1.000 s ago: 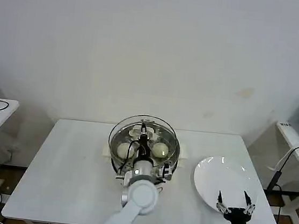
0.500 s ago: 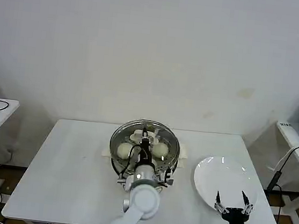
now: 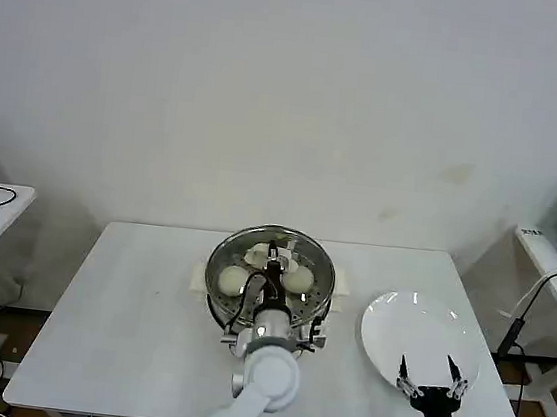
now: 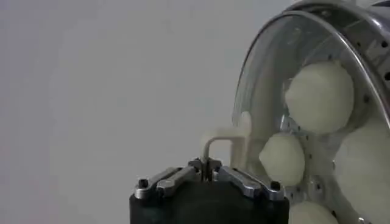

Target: Take steamed baozi put them in steamer then cover it.

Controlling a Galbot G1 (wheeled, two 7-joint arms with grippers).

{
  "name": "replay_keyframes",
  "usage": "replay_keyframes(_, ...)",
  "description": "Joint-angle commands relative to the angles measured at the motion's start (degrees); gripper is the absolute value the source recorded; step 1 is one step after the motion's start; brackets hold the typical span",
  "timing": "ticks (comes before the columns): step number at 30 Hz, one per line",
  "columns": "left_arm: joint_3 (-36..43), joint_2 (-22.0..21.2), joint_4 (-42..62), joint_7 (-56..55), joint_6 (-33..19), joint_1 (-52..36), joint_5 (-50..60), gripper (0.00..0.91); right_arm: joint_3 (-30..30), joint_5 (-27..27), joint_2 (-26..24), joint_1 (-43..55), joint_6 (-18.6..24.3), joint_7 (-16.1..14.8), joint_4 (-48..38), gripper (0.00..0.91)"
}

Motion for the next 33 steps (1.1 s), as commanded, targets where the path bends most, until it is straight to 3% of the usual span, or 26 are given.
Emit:
replay_keyframes(1, 0.0, -0.1, 0.2, -0.1, -0.1, 0.1, 0.1, 0.0, -0.1, -0.1, 0.0, 0.1, 0.0, 0.0, -0.1, 0.907)
replay_keyframes(30, -0.9, -0.2, 1.7, -1.4, -0.6, 0.0, 0.0, 0.0, -0.7, -0.5, 0.0, -0.3, 0.4, -0.4, 0.0, 0.907)
replay_keyframes(31, -0.9, -0.2, 1.6, -1.3, -0.6, 0.1, 0.0, 0.554, -0.7, -0.5, 0.0, -0.3, 0.4, -0.4, 0.0, 0.907)
replay_keyframes(32, -0.9, -0.2, 1.5, -1.3, -0.6, 0.2, -0.1, 0.907, -0.8, -0.5, 0.0, -0.3, 0.4, -0.4, 0.0, 0.907)
replay_keyframes(33, -0.9, -0.2, 1.4, -1.2, -0.7, 0.4, -0.1, 0.907, -0.8, -0.6, 0.0, -0.3, 0.4, -0.4, -0.1, 0.907)
